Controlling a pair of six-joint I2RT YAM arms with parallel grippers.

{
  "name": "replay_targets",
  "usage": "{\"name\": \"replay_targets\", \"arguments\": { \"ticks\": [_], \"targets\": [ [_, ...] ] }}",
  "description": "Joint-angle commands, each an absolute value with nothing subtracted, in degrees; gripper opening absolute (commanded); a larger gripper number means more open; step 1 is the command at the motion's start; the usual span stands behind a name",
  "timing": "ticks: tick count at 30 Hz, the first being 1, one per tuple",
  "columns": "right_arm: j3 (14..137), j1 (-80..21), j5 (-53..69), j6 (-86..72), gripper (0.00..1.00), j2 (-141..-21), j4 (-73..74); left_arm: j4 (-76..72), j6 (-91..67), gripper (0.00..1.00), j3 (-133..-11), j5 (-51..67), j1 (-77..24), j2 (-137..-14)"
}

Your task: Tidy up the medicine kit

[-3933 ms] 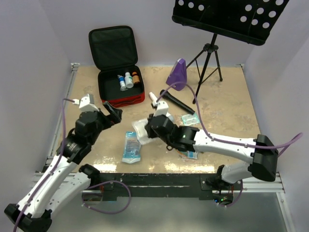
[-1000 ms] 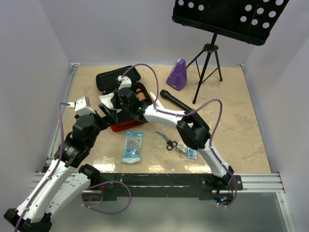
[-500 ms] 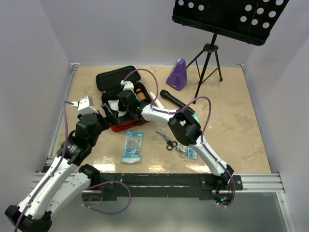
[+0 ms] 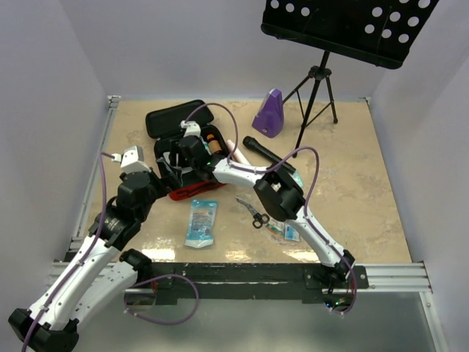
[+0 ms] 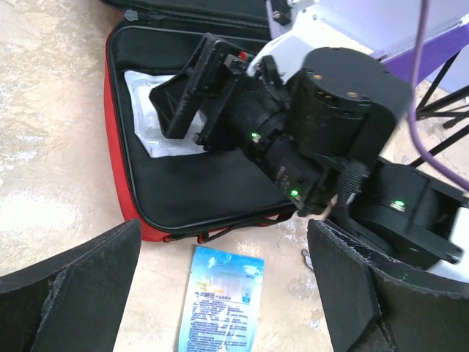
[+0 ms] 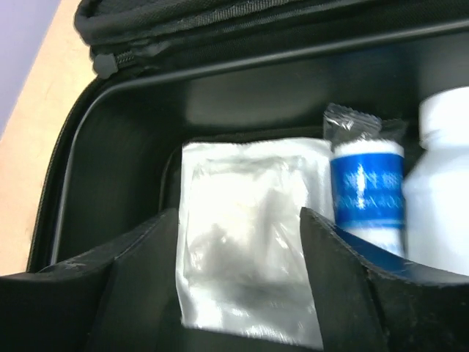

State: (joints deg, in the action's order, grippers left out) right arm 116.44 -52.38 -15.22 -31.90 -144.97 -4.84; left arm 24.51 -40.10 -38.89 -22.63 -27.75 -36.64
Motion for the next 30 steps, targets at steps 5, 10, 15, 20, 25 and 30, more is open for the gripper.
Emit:
{"name": "replay_targets", "arguments": {
  "ticks": [5,10,15,20,25,30],
  "targets": [
    [107.32,-52.03,-15.83,-24.09,0.70,-130.61,-8.01,21.45,-40.34,0.99,-38.76,-21.45,-27.42,-36.21],
    [104.15,-52.12,-12.48,-20.75,0.35,-128.50,-4.67,20.31,-40.34,0.99,-37.88,-20.74,-27.42,-36.82],
    [108.88,-52.03,-10.11,-18.81,0.00,-132.62,1.83,20.13,-40.17,0.99,-37.53,-20.48,-27.42,-36.65],
    [114.07,-52.12,-7.83,-17.76,0.00,-137.36,7.20,20.65,-39.90,1.00,-37.09,-21.27,-27.42,-35.42],
    [114.79,-52.12,-6.86,-18.19,0.00,-138.78,8.26,20.65,-40.17,1.00,-36.12,-21.53,-27.42,-34.72],
    [116.63,-52.12,-6.86,-19.07,0.00,-140.71,8.35,20.39,-40.25,1.00,-35.77,-21.18,-27.42,-35.16]
  ]
}}
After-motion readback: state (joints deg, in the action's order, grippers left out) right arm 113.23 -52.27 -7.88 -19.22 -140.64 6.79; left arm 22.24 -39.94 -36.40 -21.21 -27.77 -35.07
